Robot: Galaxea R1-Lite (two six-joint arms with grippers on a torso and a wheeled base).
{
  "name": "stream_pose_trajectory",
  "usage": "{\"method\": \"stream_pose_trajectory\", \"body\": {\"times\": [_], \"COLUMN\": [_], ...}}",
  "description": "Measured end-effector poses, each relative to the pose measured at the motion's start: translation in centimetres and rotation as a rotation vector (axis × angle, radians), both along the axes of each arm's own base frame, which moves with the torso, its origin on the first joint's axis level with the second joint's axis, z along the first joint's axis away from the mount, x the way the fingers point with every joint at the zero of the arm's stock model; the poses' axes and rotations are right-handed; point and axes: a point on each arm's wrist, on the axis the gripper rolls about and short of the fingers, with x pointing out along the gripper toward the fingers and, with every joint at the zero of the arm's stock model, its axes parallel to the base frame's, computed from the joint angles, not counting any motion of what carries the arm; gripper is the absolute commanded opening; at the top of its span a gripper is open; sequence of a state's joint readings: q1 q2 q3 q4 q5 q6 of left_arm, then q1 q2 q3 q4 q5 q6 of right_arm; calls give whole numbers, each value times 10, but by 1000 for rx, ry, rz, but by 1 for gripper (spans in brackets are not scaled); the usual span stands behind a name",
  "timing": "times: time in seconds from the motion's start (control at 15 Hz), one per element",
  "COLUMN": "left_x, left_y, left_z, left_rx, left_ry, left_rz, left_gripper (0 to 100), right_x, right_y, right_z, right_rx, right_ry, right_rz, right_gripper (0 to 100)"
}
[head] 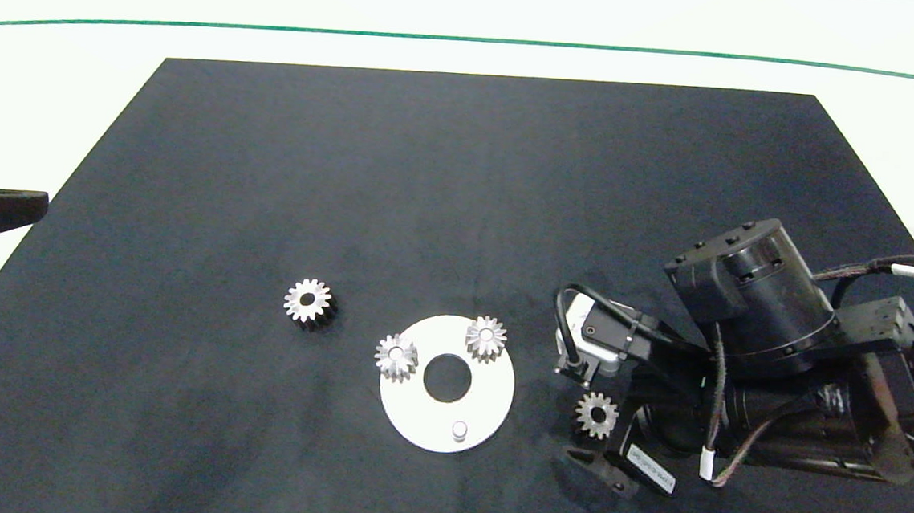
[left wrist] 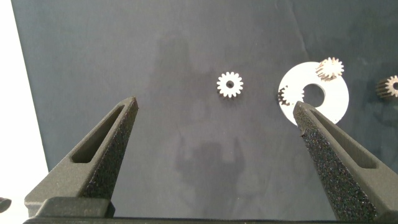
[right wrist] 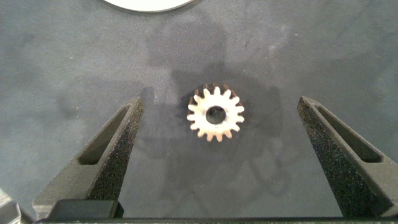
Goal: Remove an incorrectly installed larger gear and replace it with the correct smaller gear
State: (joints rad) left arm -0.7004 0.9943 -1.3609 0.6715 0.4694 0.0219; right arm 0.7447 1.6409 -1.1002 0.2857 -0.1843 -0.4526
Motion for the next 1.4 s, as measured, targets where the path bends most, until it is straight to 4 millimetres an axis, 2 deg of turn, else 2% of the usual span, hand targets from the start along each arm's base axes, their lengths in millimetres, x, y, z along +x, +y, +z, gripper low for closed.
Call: {"method": "stream_pose_trajectory", "body": {"times": [0.6, 1.4], "left_x": [2, 4], "left_y": [-2, -3], "left_z": [-2, -4], "left_rx": [9, 16], "left_ry": [9, 18], "left_rz": [-1, -1], "left_gripper": [100, 100], "right_x": [18, 21], "right_y": [14, 16], "right_z": [-18, -25], "right_rx": [-50, -72], "right_ry": [31, 43], "right_rz": [-16, -24], "right_gripper": [85, 61]}}
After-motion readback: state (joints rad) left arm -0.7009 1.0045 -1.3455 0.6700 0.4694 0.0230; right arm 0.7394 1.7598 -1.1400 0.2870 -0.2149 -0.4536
